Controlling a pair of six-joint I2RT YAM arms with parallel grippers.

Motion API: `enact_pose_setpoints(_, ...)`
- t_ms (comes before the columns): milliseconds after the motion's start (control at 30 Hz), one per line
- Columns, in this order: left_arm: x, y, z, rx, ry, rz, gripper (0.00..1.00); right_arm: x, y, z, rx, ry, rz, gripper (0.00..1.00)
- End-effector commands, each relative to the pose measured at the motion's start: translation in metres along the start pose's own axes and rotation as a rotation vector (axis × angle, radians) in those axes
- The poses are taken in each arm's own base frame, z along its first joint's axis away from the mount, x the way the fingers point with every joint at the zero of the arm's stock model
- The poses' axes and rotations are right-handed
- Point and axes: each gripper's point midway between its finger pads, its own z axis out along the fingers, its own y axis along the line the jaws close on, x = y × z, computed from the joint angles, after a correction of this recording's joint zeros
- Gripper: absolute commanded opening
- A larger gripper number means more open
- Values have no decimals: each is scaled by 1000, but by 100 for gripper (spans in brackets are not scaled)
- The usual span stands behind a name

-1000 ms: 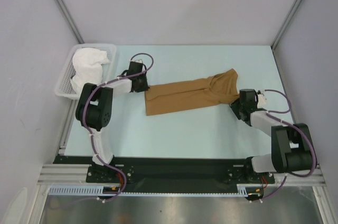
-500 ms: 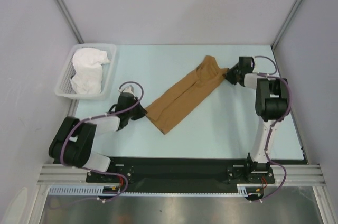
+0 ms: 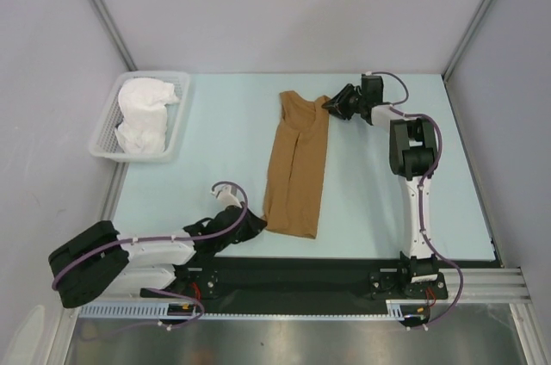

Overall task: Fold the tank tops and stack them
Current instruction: Fold the tank top

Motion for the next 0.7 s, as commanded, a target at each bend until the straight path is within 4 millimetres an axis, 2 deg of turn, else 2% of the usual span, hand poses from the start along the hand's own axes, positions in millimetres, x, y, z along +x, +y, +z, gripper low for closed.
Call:
enact_pose_setpoints(0, 51, 51, -13, -220, 113, 19, 8, 24, 18, 18, -68, 88, -17, 36)
enact_pose_setpoints(33, 63, 46, -15, -212, 143, 42, 9, 28, 21, 19, -78, 98, -19, 37)
enact_pose_setpoints(100, 71, 40, -14, -239, 155, 31, 15, 32, 26, 23, -89, 103, -20, 39)
enact_pose_setpoints(133, 77, 48, -15, -281, 167, 42, 23, 31, 27, 23, -96, 104, -22, 41)
enact_pose_setpoints(200, 82, 50, -16, -294, 183, 26, 42, 29, 29, 21, -98, 102, -23, 43)
enact_pose_setpoints(233, 82, 51, -18, -290, 183, 13, 58, 28, 30, 20, -100, 102, -24, 45)
enact_pose_setpoints(267, 83, 55, -19, -278, 183, 1, 63, 26, 30, 18, -101, 99, -35, 47)
enact_pose_setpoints(367, 81, 51, -25, -239, 183, -18, 71, 22, 34, 11, -101, 101, -49, 52)
enact_pose_setpoints(400, 79, 59, -29, -271, 178, -4, 74, 21, 36, 7, -104, 101, -58, 55)
enact_pose_setpoints(433, 77, 61, -32, -282, 172, 5, 74, 18, 35, 4, -102, 98, -59, 55)
enact_pose_setpoints(467, 72, 53, -36, -258, 160, -8, 75, 17, 35, 1, -103, 95, -62, 56)
enact_pose_setpoints(500, 70, 66, -42, -307, 158, 10, 75, 15, 38, -2, -112, 90, -70, 57)
enact_pose_setpoints(600, 56, 60, -51, -272, 108, -13, 76, 17, 39, -15, -111, 93, -83, 57)
enact_pose_setpoints(633, 51, 65, -55, -287, 85, -1, 82, 16, 46, -24, -118, 86, -113, 57)
enact_pose_setpoints(667, 45, 65, -57, -283, 66, 8, 88, 23, 39, -28, -96, 96, -109, 57)
